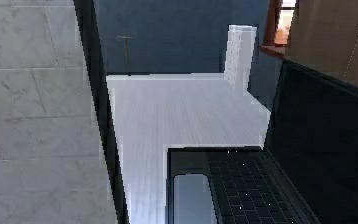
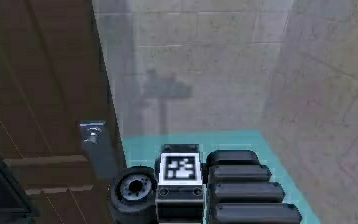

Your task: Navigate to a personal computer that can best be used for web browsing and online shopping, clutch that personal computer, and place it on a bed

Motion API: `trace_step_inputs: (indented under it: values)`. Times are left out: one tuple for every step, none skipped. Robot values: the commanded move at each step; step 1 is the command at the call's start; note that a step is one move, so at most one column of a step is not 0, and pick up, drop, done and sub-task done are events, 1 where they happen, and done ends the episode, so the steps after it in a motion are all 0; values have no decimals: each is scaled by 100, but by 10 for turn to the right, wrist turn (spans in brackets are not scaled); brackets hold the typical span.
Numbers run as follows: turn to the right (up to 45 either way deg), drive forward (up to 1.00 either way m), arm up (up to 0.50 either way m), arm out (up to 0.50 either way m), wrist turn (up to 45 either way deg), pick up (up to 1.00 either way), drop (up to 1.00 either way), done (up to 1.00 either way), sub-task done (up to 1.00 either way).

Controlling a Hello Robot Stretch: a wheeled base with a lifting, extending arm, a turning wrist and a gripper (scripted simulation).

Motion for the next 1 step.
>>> trace_step_inputs:
  values:
    - [0, 75, 0, 0, 0, 0, 0, 0, 0]
